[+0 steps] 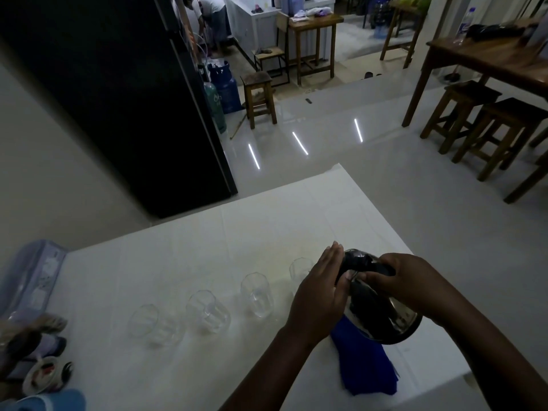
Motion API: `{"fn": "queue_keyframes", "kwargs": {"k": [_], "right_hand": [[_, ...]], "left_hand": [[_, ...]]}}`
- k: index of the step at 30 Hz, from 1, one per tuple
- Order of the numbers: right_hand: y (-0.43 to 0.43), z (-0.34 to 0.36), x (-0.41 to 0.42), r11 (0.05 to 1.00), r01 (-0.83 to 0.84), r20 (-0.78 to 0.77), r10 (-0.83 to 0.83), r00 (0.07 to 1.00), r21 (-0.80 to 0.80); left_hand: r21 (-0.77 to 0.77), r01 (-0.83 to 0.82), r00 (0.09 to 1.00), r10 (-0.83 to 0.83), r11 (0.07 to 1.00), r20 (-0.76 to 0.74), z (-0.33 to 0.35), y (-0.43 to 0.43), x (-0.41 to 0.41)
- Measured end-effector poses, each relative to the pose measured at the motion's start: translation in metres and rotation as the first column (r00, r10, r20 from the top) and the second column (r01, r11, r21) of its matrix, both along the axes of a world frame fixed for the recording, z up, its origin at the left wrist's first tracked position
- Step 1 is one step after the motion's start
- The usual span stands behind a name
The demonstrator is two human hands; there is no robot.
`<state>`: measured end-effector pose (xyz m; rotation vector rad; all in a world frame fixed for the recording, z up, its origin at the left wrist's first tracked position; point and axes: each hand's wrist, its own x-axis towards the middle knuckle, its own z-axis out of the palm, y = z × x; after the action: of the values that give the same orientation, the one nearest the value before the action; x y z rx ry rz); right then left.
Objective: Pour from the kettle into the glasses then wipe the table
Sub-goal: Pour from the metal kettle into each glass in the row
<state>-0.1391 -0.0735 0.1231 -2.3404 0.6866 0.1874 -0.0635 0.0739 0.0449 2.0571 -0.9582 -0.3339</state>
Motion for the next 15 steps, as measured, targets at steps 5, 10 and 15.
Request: {"fn": "queue_keyframes", "kwargs": {"k": [5, 10, 15], "right_hand": [[0.001, -0.013, -0.007, 0.999, 0.024, 0.026, -0.025, 0.999, 0.035], [0.001, -0.024, -0.017, 0.995, 0.073, 0.087, -0.08, 0.993, 0.075], [0.001, -0.043, -0.028, 0.984, 0.131, 0.157, -0.148, 0.976, 0.118]], "left_hand": [[0.029, 0.043, 0.999, -0.044, 0.999, 0.03, -0.002, 0.001, 0.001], [0.07, 0.088, 0.992, -0.094, 0.994, 0.079, -0.005, -0.001, 0.0], [0.086, 0.135, 0.978, -0.146, 0.987, 0.148, -0.008, -0.005, -0.003]]}}
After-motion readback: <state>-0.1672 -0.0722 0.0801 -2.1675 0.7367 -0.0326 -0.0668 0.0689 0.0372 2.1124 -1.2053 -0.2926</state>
